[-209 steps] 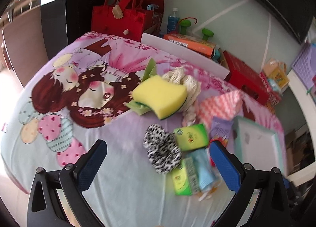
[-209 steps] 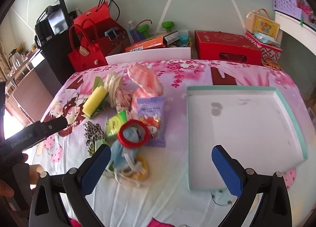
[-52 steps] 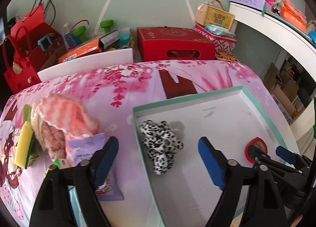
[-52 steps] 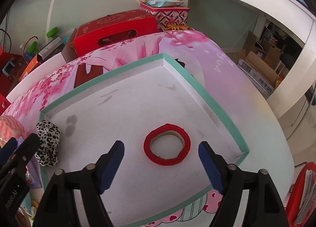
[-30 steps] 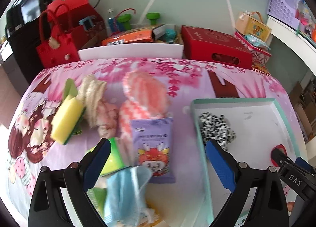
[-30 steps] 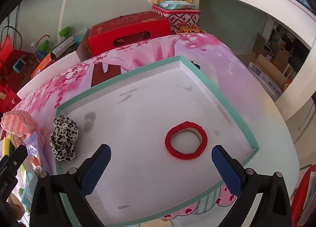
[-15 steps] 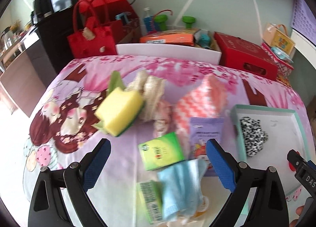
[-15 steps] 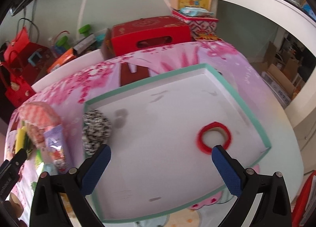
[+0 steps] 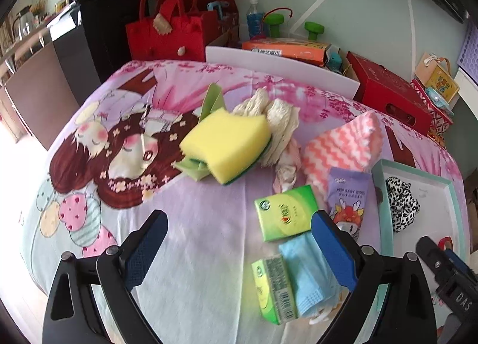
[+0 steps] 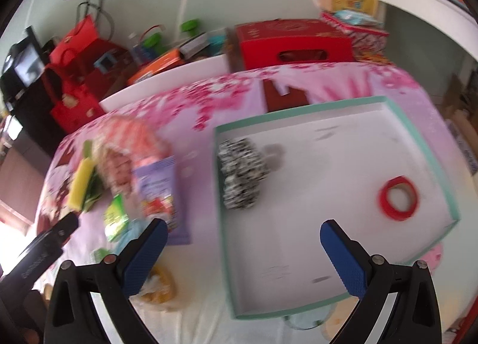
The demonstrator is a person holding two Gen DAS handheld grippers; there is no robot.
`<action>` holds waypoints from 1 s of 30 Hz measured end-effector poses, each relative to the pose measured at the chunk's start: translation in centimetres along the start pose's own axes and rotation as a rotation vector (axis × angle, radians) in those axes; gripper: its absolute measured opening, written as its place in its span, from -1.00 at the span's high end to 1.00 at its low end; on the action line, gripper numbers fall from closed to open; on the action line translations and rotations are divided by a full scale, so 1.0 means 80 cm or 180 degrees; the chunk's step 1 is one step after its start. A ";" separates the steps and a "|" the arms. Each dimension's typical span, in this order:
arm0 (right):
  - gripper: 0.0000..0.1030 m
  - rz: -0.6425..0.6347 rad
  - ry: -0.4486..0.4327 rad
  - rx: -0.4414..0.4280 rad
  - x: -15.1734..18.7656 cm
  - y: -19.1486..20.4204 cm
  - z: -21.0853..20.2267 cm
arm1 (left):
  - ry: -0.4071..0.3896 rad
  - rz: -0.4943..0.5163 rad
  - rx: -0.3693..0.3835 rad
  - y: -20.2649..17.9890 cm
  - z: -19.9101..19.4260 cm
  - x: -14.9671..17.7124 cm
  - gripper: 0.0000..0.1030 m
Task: Organize soft objects
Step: 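Move both open tools back from the tray to the item pile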
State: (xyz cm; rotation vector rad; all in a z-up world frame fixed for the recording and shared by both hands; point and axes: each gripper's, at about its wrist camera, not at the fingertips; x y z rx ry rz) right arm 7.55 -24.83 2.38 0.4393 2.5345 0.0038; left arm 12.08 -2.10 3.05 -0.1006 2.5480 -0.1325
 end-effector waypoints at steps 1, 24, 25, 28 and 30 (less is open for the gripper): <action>-1.00 -0.0022 0.0010 -0.0071 0.002 0.006 0.001 | 0.0015 -0.0018 -0.0004 0.002 0.000 0.002 -0.88; -1.00 -0.0642 0.0326 -0.0645 0.038 0.111 0.032 | 0.0413 -0.0536 -0.0055 0.067 0.030 0.022 -0.88; -1.00 -0.0665 0.0335 -0.0646 0.038 0.113 0.034 | 0.0424 -0.0549 -0.0037 0.068 0.031 0.021 -0.88; -1.00 -0.0747 0.0357 -0.0622 0.040 0.119 0.039 | 0.0433 -0.0575 0.0003 0.068 0.032 0.020 -0.88; -1.00 -0.0794 0.0386 -0.0619 0.043 0.122 0.043 | 0.0447 -0.0602 0.0048 0.070 0.033 0.019 -0.88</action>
Point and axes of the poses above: each gripper's, at about its wrist camera, not at the fingertips, and z roughly the way its jaws point, y to its left, x to its underside, and after that the axes turned 6 degrees about -z, right-handed
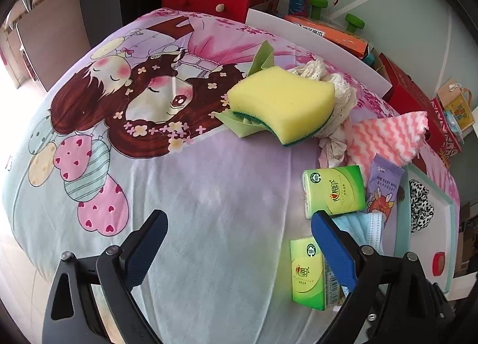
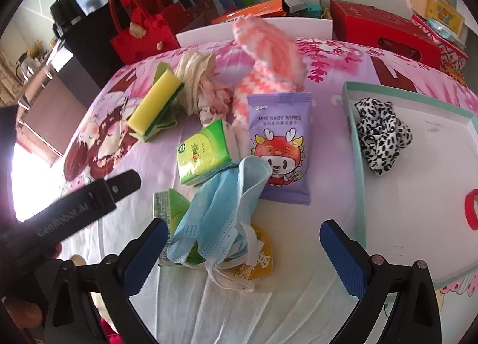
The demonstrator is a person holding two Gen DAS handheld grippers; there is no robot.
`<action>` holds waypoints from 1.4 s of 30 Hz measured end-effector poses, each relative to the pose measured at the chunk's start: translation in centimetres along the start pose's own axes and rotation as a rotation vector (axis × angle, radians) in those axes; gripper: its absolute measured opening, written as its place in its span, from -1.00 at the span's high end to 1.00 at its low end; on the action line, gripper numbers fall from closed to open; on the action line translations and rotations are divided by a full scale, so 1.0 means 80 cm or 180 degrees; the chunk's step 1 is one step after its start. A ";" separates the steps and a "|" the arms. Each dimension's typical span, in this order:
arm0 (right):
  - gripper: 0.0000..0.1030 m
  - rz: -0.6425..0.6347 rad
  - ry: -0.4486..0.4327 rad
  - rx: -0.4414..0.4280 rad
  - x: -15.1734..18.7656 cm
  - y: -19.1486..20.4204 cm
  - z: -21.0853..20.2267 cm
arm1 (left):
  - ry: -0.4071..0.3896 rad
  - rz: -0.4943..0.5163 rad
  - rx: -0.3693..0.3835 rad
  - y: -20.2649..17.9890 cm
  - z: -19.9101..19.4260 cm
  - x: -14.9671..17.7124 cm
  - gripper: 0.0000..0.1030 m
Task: Organize soft objects
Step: 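Move both open tools back from the tray to the item pile, then grasp the blue face mask with the right tool while the left tool grasps a green tissue pack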
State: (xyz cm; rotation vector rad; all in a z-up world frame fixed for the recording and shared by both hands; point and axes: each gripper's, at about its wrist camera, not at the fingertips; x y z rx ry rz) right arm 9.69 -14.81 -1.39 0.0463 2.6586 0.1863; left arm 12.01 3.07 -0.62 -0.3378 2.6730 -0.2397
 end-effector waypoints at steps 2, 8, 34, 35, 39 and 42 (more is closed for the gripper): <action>-0.98 -0.0017 0.0032 -0.0024 0.001 0.002 0.005 | 0.0013 -0.0020 0.0021 0.001 0.000 0.000 -0.88; -0.87 0.0025 0.0092 -0.0059 0.003 -0.001 0.018 | 0.0102 -0.0018 0.0155 -0.006 0.005 0.002 -0.88; 0.53 0.0336 0.0076 -0.0269 0.010 -0.028 0.013 | 0.0504 0.0073 0.0390 -0.030 0.032 0.023 -0.87; 0.54 0.0356 0.0069 -0.0262 0.010 -0.030 0.012 | 0.0523 0.0076 0.0398 -0.030 0.034 0.024 -0.86; 0.57 0.0434 0.0046 -0.0236 0.009 -0.042 0.008 | 0.0581 0.0075 0.0419 -0.031 0.038 0.026 -0.63; 0.59 0.0477 0.0023 -0.0228 0.009 -0.047 0.006 | 0.0617 0.0105 0.0422 -0.032 0.042 0.028 -0.43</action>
Point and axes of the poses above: each gripper's, at about its wrist camera, not at the fingertips, and z roughly the way its jaws point, y to its left, x to its underside, and after that the axes turned 6 degrees about -z, right-handed
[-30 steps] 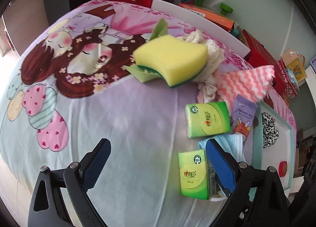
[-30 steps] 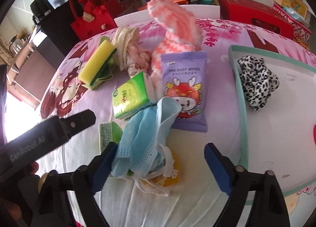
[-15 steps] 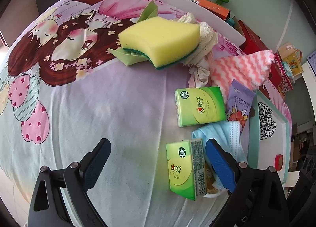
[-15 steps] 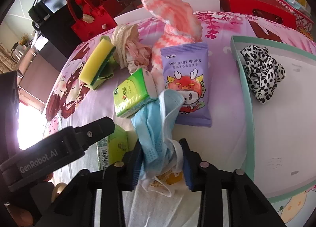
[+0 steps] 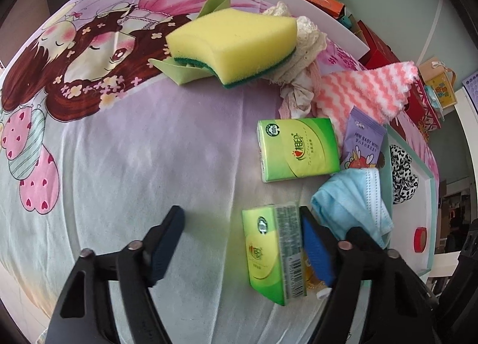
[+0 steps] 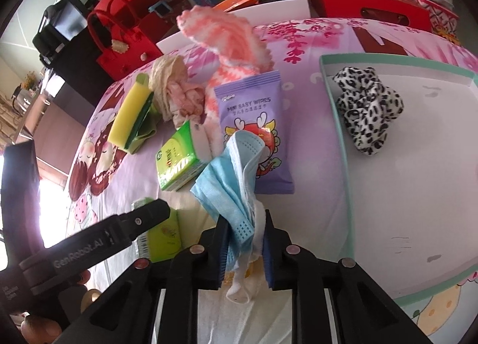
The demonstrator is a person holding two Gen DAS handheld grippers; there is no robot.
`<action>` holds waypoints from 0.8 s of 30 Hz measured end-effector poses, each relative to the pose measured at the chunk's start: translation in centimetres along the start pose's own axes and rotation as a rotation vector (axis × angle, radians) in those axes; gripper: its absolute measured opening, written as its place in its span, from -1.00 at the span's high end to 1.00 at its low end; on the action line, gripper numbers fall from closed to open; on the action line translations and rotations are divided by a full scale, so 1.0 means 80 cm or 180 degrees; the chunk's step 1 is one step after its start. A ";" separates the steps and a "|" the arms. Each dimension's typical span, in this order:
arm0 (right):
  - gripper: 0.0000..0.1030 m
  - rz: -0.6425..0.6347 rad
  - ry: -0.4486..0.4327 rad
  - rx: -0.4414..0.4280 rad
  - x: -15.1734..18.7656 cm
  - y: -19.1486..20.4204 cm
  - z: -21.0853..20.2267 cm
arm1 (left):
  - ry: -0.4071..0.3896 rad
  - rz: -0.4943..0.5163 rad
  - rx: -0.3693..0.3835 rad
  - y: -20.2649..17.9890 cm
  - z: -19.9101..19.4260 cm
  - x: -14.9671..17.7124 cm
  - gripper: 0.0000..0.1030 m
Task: Organize soft objects
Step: 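Grasp the blue face mask with the right tool while the left tool grasps a green tissue pack, then carry the tissue pack with the left tool while the right tool carries the mask, releasing both in the tray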
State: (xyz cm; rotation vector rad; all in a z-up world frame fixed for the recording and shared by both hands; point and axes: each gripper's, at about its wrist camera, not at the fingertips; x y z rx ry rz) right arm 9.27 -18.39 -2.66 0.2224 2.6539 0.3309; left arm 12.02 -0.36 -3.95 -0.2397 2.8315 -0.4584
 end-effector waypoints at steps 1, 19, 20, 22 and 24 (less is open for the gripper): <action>0.59 0.0018 -0.0011 0.0008 -0.001 -0.002 -0.001 | 0.0011 0.0012 0.0003 0.000 0.001 0.001 -0.34; 0.65 0.0047 -0.0162 -0.0014 -0.004 -0.008 -0.019 | -0.0042 0.0209 0.0115 -0.019 -0.008 0.006 0.55; 0.66 0.0041 -0.0199 -0.0026 -0.005 -0.007 -0.023 | -0.0078 0.0217 0.0125 -0.020 -0.012 0.005 0.55; 0.68 0.0034 -0.0265 -0.0046 -0.006 -0.006 -0.030 | -0.0139 0.0224 0.0172 -0.022 -0.019 0.005 0.55; 0.68 0.0029 -0.0329 -0.0060 -0.007 -0.006 -0.037 | -0.0216 0.0234 0.0228 -0.024 -0.028 0.003 0.55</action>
Point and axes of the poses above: each gripper's, at about its wrist camera, not at the fingertips, and z roughly the way its jaws point, y to its left, x to its underside, and after that the axes turned 6 degrees about -z, right-handed
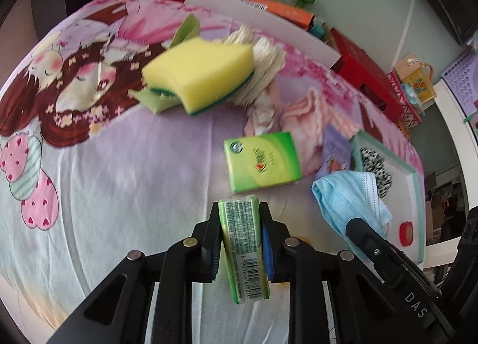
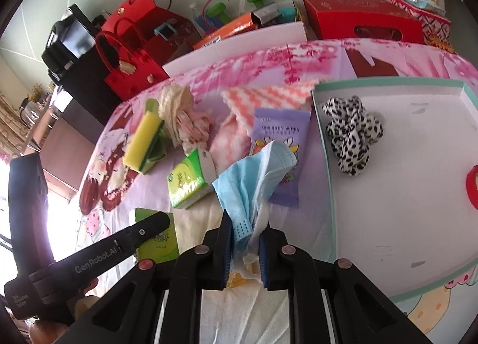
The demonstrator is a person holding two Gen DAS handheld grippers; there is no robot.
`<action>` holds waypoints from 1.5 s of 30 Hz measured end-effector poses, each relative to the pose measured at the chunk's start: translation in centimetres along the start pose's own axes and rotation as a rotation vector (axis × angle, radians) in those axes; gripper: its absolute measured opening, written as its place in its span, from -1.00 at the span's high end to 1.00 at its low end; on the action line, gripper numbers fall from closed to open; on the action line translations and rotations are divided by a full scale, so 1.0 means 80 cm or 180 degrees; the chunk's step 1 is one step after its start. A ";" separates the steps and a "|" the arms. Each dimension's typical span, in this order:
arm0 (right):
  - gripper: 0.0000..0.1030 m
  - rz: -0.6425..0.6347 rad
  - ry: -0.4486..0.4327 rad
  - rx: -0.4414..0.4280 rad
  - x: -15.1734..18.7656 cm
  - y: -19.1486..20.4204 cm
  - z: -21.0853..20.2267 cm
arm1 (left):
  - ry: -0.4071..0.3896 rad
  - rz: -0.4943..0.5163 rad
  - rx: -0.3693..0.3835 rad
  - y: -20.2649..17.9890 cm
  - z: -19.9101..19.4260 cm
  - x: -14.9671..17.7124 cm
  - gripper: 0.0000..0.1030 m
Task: Organize soft objects
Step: 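Carry the tissue pack with the left tool while the right tool carries the mask, releasing both in the tray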
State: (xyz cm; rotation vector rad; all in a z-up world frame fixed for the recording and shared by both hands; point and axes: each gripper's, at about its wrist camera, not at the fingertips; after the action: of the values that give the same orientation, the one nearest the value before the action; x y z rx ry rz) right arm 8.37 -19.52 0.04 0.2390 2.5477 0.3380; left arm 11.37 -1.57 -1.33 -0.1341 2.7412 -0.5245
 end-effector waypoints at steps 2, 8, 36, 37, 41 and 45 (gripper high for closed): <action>0.70 0.0006 -0.0048 -0.0020 -0.001 0.000 -0.006 | -0.0083 0.0025 0.0023 -0.004 -0.008 -0.001 0.55; 0.71 0.0015 -0.0360 -0.0057 -0.008 0.001 -0.037 | -0.0378 0.0160 0.0099 -0.018 -0.036 -0.003 0.55; 0.71 0.0994 -0.0586 0.0907 -0.007 -0.176 -0.088 | -0.0049 0.1250 0.0303 -0.210 -0.008 0.013 0.54; 0.71 0.1027 -0.0581 0.0935 -0.008 -0.182 -0.090 | -0.0030 0.1293 0.0317 -0.218 -0.004 0.016 0.54; 0.71 0.1107 -0.0579 0.0977 -0.012 -0.200 -0.093 | 0.0046 0.1472 0.0356 -0.245 0.018 0.024 0.54; 0.71 0.1124 -0.0574 0.1050 -0.020 -0.217 -0.095 | 0.0116 0.1562 0.0443 -0.267 0.038 0.030 0.54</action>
State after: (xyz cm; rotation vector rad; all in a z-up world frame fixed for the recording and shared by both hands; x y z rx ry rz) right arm 3.86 -37.85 2.04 0.8114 2.3640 0.0193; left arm 10.76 -22.78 3.22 0.5707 2.6213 -0.5718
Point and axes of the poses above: each gripper's, at about its wrist camera, not at the fingertips, and z roughly the way its jaws point, y to its left, x to its underside, and after that the axes turned 6 degrees about -z, right-handed
